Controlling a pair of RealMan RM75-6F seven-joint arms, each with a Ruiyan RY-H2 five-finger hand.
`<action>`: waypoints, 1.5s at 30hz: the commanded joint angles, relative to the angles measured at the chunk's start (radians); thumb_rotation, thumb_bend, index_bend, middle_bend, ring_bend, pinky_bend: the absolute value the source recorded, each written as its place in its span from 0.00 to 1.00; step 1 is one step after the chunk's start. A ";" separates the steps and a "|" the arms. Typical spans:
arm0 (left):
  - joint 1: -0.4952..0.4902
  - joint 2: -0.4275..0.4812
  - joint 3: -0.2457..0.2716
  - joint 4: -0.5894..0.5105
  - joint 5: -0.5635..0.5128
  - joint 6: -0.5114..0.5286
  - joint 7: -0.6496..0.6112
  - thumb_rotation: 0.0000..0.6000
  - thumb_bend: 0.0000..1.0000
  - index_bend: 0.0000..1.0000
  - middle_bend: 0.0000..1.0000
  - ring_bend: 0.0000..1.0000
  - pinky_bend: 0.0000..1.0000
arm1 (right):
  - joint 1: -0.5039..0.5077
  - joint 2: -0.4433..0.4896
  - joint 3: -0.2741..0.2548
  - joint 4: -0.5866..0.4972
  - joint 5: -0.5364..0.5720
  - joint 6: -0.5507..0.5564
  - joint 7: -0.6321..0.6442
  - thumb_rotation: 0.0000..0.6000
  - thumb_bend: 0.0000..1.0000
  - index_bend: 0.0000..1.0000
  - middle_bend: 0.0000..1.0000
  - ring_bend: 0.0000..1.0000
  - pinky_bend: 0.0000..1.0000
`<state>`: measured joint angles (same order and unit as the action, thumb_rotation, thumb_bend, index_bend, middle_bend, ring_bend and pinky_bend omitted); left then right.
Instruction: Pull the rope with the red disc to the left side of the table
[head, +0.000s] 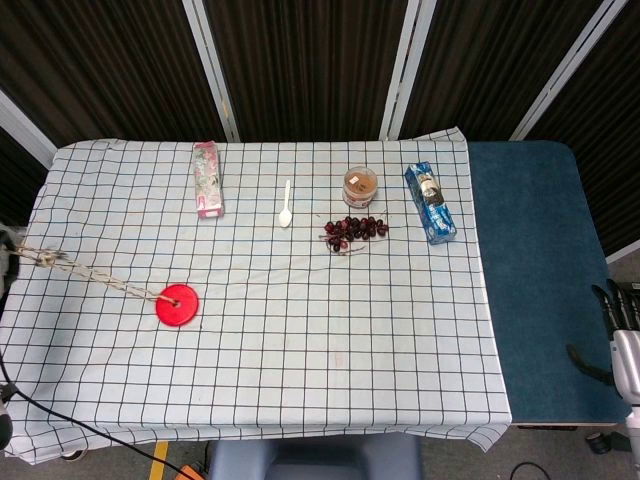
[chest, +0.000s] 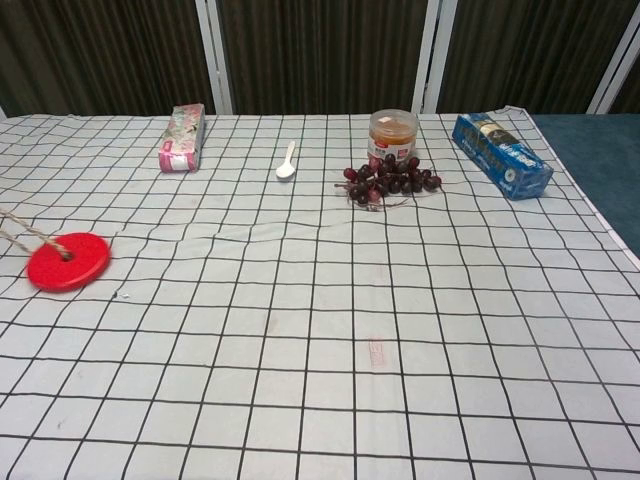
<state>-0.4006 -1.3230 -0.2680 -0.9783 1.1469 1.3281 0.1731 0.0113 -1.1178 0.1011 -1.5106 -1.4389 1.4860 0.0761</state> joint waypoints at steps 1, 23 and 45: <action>0.016 -0.015 -0.037 0.030 -0.041 0.015 -0.002 1.00 0.78 0.83 0.22 0.01 0.10 | 0.001 -0.002 -0.001 -0.002 0.001 -0.001 -0.004 1.00 0.37 0.00 0.00 0.00 0.00; -0.075 0.185 0.153 -0.459 -0.055 -0.460 0.048 1.00 0.40 0.00 0.00 0.00 0.00 | 0.002 -0.016 -0.009 0.019 0.013 -0.009 0.013 1.00 0.37 0.00 0.00 0.00 0.00; 0.220 0.246 0.220 -0.539 0.272 0.146 -0.179 1.00 0.36 0.00 0.00 0.00 0.00 | -0.027 -0.025 -0.024 0.020 -0.011 0.041 0.042 1.00 0.37 0.00 0.00 0.00 0.00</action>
<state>-0.2580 -1.0412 -0.0927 -1.5736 1.3374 1.3810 0.0582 -0.0144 -1.1419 0.0783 -1.4913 -1.4483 1.5257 0.1195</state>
